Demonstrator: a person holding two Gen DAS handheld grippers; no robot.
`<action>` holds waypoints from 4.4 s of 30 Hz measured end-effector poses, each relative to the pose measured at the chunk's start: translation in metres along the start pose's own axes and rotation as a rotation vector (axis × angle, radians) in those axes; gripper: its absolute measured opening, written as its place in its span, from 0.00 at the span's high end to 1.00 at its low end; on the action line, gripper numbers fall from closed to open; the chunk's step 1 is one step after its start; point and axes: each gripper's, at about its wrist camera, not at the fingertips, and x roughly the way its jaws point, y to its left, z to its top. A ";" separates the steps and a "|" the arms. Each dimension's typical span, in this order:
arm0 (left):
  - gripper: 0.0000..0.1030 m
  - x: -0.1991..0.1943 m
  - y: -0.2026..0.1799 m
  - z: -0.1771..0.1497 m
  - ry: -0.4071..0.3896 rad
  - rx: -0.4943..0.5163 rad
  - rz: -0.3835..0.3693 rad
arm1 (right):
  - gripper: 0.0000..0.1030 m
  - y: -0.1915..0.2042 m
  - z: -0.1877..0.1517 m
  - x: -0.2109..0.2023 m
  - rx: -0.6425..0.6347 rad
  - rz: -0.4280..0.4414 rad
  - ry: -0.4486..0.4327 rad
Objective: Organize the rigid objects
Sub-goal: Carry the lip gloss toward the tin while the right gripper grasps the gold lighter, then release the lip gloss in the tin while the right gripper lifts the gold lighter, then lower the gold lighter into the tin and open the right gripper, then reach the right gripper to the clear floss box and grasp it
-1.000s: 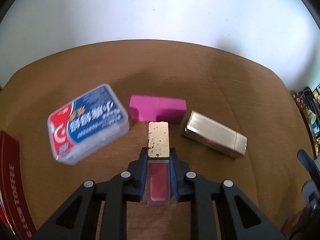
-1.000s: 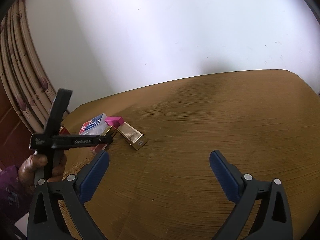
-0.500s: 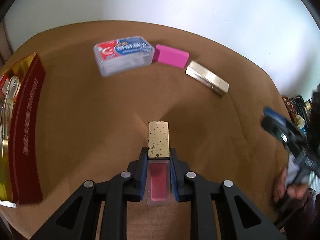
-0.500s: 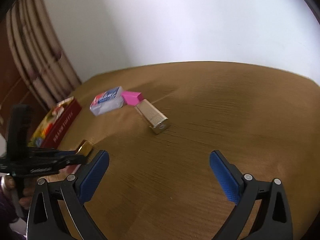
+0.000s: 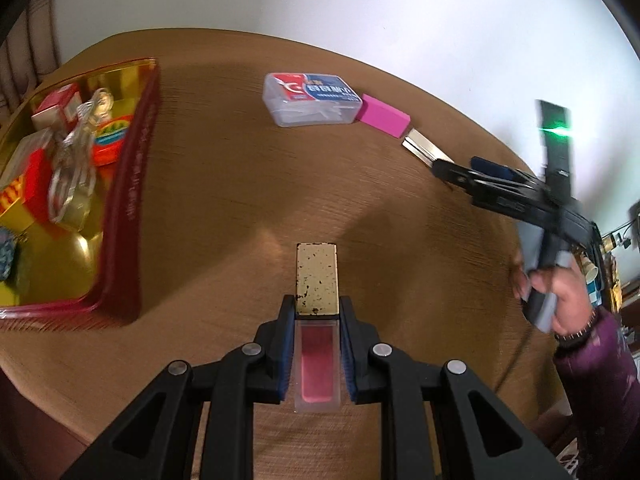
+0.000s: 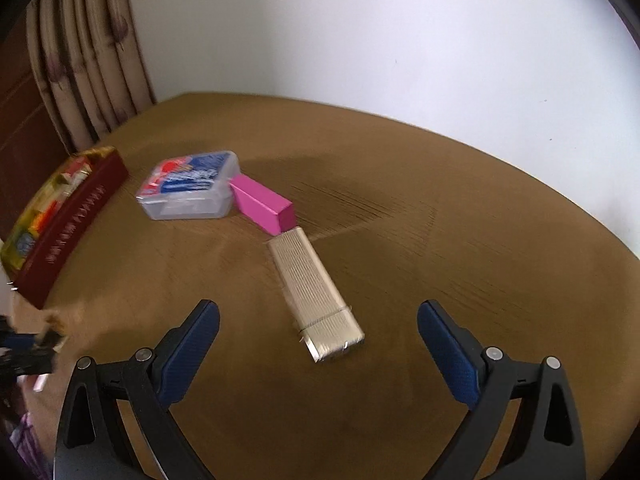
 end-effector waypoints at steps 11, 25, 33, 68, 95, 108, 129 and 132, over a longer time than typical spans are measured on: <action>0.81 -0.079 0.054 -0.018 -0.072 -0.122 0.007 | 0.18 0.010 0.005 0.027 -0.018 -0.040 0.113; 0.80 -0.094 0.162 0.034 -0.078 -0.203 0.147 | 0.73 0.028 0.009 0.022 0.017 -0.066 0.114; 0.78 -0.072 0.168 0.047 -0.088 -0.189 0.259 | 0.73 0.024 0.013 0.017 0.034 -0.056 0.137; 0.64 -0.139 0.187 -0.041 -0.331 -0.367 0.268 | 0.73 0.254 0.080 -0.013 0.182 0.597 0.145; 0.64 -0.132 0.172 -0.039 -0.299 -0.290 0.294 | 0.30 0.177 0.018 -0.033 -0.020 -0.249 -0.233; 0.64 -0.113 0.082 -0.045 -0.284 0.091 0.271 | 0.04 0.006 -0.047 -0.043 0.371 -0.323 -0.162; 0.64 -0.062 0.006 -0.044 -0.179 0.211 0.116 | 0.00 0.120 0.078 -0.019 -0.787 0.029 0.066; 0.64 -0.051 0.001 -0.042 -0.159 0.225 0.098 | 0.00 0.136 0.094 -0.001 -0.920 0.013 0.110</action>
